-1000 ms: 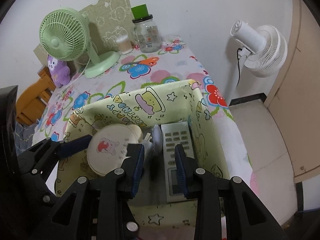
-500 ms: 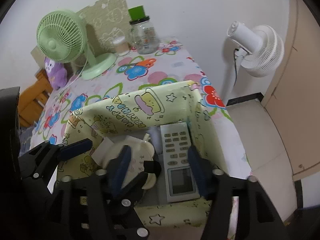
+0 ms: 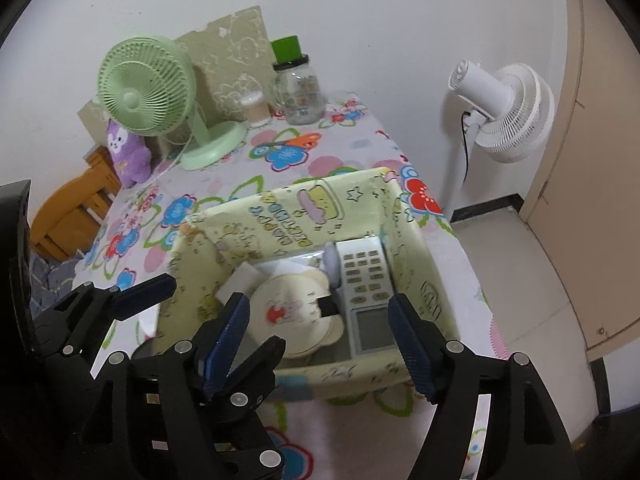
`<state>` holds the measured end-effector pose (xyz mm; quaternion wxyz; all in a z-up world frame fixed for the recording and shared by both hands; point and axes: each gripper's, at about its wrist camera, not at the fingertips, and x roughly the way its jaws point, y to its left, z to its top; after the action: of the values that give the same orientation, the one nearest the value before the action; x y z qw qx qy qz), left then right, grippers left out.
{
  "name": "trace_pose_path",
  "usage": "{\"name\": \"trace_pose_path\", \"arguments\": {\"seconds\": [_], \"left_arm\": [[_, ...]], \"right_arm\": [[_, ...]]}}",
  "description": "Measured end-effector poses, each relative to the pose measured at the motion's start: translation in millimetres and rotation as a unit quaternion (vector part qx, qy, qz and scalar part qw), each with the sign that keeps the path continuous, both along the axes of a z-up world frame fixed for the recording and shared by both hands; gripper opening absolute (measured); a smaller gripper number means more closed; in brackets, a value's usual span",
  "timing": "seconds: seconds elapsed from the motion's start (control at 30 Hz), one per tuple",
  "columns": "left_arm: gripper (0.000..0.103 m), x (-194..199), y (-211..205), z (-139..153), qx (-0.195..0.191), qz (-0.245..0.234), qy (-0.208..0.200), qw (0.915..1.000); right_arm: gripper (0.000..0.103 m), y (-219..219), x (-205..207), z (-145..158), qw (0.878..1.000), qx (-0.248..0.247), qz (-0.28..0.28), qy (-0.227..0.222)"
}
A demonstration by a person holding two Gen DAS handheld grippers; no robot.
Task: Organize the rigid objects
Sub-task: 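Lower the bear disc and key fob into the yellow box and open both grippers, then withdraw both grippers from the box toward the black lid and white container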
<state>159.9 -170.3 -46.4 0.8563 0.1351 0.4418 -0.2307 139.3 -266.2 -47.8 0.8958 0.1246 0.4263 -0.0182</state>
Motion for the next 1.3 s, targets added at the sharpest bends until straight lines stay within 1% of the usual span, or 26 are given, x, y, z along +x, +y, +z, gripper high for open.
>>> {"name": "trace_pose_path", "arguments": {"seconds": [0.27, 0.5, 0.93, 1.13, 1.3], "left_arm": [[0.093, -22.4, 30.9, 11.5, -0.007, 0.019, -0.019, 0.9996], [0.093, -37.8, 55.4, 15.6, -0.011, 0.034, -0.031, 0.9989], [0.094, -62.1, 97.5, 19.6, -0.021, 0.055, -0.048, 0.9972], [0.097, -71.5, 118.3, 18.3, -0.03, 0.07, -0.055, 0.9956], [0.097, -78.1, 131.8, 14.9, -0.026, 0.082, -0.061, 0.9945]], "right_arm": [[0.08, 29.4, -21.4, 11.7, 1.0, -0.01, 0.011, -0.017], [0.082, 53.8, -35.3, 17.3, 0.999, -0.018, 0.024, -0.029], [0.086, 92.9, -56.9, 22.5, 0.998, -0.034, 0.04, -0.045], [0.086, 113.1, -66.1, 23.4, 0.996, -0.043, 0.046, -0.058], [0.086, 128.2, -71.6, 20.3, 0.995, -0.048, 0.055, -0.066]]}}
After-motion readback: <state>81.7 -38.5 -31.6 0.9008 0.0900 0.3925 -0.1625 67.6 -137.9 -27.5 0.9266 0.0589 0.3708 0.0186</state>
